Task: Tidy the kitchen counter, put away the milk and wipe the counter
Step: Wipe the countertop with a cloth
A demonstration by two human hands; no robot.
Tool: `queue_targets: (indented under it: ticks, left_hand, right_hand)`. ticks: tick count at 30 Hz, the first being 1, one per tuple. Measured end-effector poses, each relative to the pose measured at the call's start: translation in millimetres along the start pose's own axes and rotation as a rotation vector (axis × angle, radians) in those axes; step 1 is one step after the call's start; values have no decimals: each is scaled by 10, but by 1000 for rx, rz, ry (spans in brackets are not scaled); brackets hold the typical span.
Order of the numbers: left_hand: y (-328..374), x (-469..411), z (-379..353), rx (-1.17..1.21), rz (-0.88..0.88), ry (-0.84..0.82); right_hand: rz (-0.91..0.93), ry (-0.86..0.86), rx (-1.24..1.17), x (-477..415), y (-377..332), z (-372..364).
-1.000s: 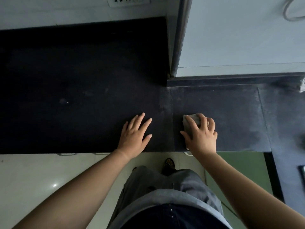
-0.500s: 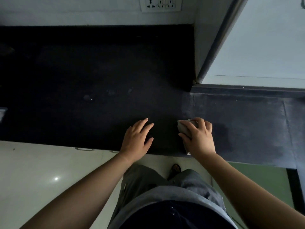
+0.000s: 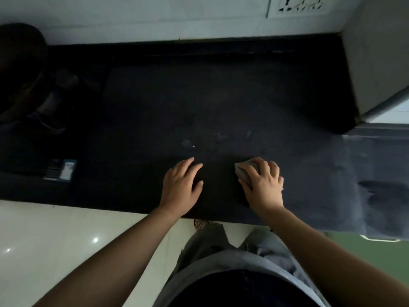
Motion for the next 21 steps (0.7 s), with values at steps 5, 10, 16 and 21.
queue_targets:
  ticks: [5, 10, 16, 21]
  left_hand:
    - [-403, -169, 24, -58, -23, -50]
    - [-472, -184, -60, -78, -38, -78]
    - [-432, -151, -91, -74, -10, -75]
    - [-384, -134, -118, -86, 16, -70]
  right_hand:
    - [-84, 127, 52, 46, -76, -130]
    - [-115, 162, 67, -88, -56, -129]
    - [-148, 162, 49, -424, -103, -121]
    - [25, 111, 79, -112, -67, -174]
Point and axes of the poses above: each hand's wrist, its own x-axis away from the middle knuckle, its own z-axis out of the back of the hand, y = z × x, the point moved 2 cm from there along -x, towards the middle knuckle, and after that the axes turned 8 degrees about z, right-handed, at the moved point
